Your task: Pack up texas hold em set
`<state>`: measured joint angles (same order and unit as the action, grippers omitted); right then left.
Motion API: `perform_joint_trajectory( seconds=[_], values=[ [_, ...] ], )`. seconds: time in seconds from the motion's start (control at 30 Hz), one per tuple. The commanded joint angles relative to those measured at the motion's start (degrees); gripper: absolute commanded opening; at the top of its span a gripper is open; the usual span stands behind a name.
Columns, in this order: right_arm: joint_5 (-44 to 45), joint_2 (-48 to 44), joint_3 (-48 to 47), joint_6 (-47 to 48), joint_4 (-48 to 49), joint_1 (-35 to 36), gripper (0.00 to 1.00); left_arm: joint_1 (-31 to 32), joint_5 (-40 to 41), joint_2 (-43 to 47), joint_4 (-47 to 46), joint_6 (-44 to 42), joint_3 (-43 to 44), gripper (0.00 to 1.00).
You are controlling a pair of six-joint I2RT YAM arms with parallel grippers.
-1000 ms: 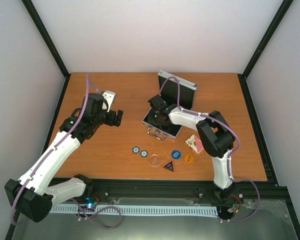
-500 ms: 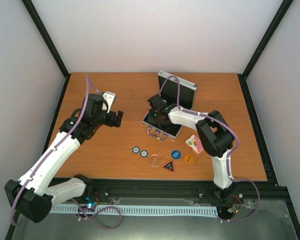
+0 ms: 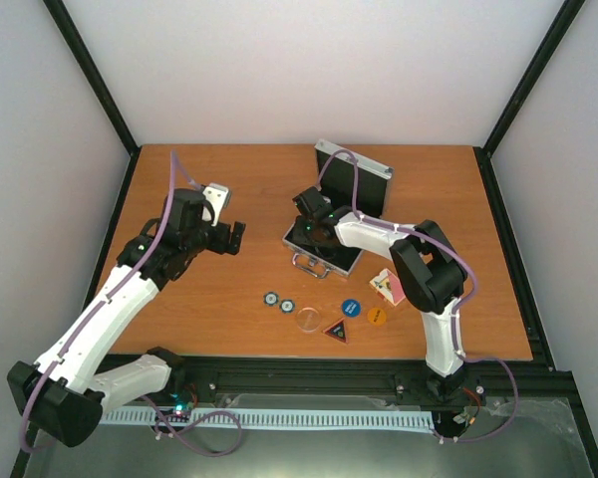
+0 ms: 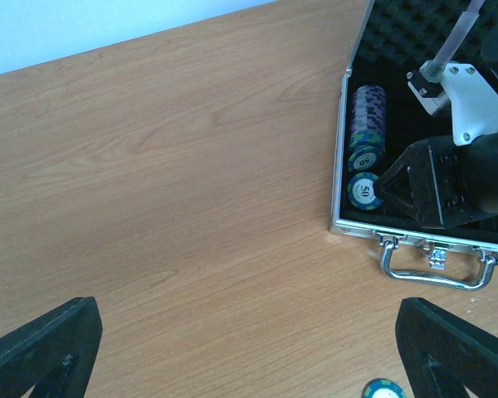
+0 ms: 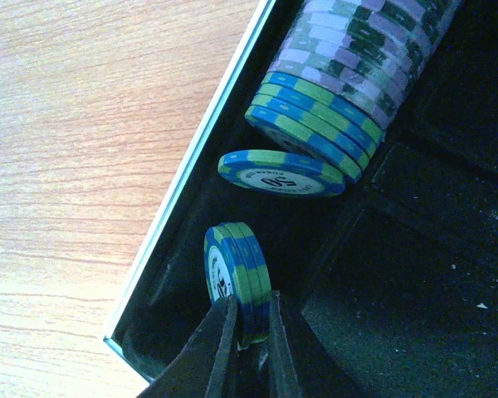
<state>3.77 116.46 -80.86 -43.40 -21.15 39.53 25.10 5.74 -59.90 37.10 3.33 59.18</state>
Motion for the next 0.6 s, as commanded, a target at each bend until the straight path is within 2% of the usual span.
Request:
perform_joint_trajectory(
  seconds=[0.0, 0.57],
  values=[
    [1.74, -1.00, 0.81, -0.46, 0.73, 0.11, 0.04, -0.23, -0.05, 1.27, -0.31, -0.26, -0.30, 1.00],
    [4.00, -4.65, 3.51, 4.21, 0.76, 0.20, 0.03, -0.23, -0.55, 1.01, -1.56, 0.69, -0.92, 1.00]
  ],
)
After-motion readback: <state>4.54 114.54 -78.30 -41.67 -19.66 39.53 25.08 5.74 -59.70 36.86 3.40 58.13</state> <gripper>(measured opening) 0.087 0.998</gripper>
